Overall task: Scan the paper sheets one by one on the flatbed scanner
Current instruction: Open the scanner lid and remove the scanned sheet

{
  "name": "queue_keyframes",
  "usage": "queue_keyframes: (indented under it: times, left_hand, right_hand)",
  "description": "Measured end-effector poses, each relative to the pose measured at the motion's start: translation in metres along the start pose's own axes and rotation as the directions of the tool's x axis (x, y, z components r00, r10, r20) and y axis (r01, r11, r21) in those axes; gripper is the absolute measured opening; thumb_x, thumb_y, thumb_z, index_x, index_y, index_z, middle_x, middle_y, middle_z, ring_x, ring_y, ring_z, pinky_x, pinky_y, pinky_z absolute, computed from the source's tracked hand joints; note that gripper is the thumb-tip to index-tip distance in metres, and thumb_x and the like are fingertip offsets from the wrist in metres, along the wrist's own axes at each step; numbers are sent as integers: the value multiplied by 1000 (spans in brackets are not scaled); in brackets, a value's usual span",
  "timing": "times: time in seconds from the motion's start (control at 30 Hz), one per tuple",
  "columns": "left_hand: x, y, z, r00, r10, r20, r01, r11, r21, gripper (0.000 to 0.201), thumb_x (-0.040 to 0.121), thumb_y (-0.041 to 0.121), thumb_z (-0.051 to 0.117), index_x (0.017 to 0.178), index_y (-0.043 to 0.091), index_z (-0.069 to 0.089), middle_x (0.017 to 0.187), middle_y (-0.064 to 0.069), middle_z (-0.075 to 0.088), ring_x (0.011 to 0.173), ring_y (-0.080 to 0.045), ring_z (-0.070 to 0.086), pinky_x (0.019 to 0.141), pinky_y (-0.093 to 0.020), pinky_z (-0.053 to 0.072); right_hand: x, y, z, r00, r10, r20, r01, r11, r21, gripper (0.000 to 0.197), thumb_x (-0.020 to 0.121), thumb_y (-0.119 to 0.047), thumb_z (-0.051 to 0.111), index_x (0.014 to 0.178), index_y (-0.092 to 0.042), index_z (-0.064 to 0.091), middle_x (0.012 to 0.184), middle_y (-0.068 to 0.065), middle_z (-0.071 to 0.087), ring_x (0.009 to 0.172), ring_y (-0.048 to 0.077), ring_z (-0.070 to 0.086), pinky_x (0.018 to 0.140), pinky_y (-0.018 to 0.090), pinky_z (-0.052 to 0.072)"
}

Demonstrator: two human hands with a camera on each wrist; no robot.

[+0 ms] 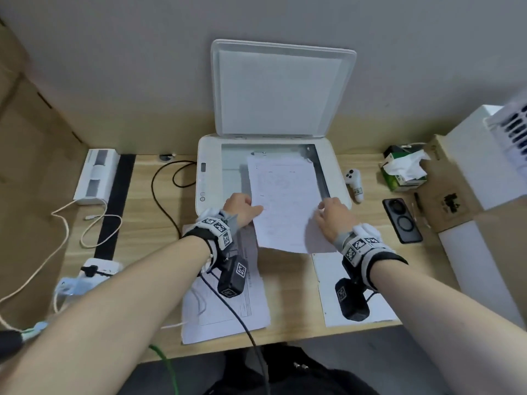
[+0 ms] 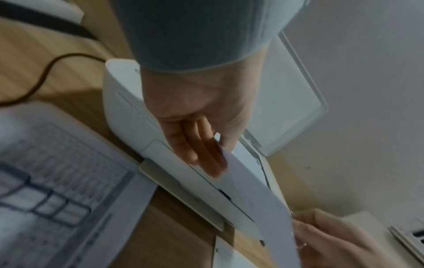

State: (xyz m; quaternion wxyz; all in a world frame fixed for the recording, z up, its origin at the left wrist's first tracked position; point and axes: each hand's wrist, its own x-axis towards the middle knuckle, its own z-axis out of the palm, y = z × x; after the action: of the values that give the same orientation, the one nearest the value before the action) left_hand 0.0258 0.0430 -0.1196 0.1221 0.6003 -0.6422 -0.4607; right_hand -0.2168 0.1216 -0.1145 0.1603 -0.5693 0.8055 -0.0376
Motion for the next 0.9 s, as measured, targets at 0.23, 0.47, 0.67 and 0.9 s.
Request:
queue_keyframes:
  times: [0.23, 0.47, 0.67, 0.9]
  left_hand:
    - [-17, 24, 70, 988, -13, 156, 48, 974, -223, 23, 85, 23, 75, 89, 4, 62, 79, -12, 60, 60, -20, 56, 45, -23, 45]
    - [-42, 34, 162, 975, -108, 196, 138, 980, -145, 22, 85, 22, 75, 74, 10, 60, 72, -8, 67, 58, -17, 59, 45, -24, 46]
    - [-70, 22, 241, 936, -252, 247, 262, 965, -7, 23, 91, 19, 65, 79, -1, 67, 76, -18, 70, 62, -20, 61, 49, -20, 45]
    - [-72, 11, 266, 937, -318, 143, 327, 944, -42, 24, 90, 20, 67, 69, 8, 63, 67, -13, 73, 63, -26, 73, 66, -35, 60]
  right_hand:
    - [-15, 93, 8, 943, 308, 125, -331, 907, 261, 54, 91, -57, 42, 127, -17, 51, 106, 11, 68, 98, 33, 63, 83, 39, 45]
    - [-50, 181, 34, 954, 276, 114, -298, 881, 366, 32, 94, -30, 55, 67, -15, 49, 69, 6, 54, 76, 31, 54, 65, 35, 34]
    - [-66, 252, 65, 946, 249, 207, -312, 875, 371, 25, 94, -31, 58, 76, -14, 53, 75, 6, 57, 77, 30, 54, 63, 34, 34]
    - [-50, 263, 84, 975, 154, 159, -205, 899, 388, 25, 91, -36, 57, 81, -13, 58, 78, 1, 62, 73, 26, 56, 60, 34, 39]
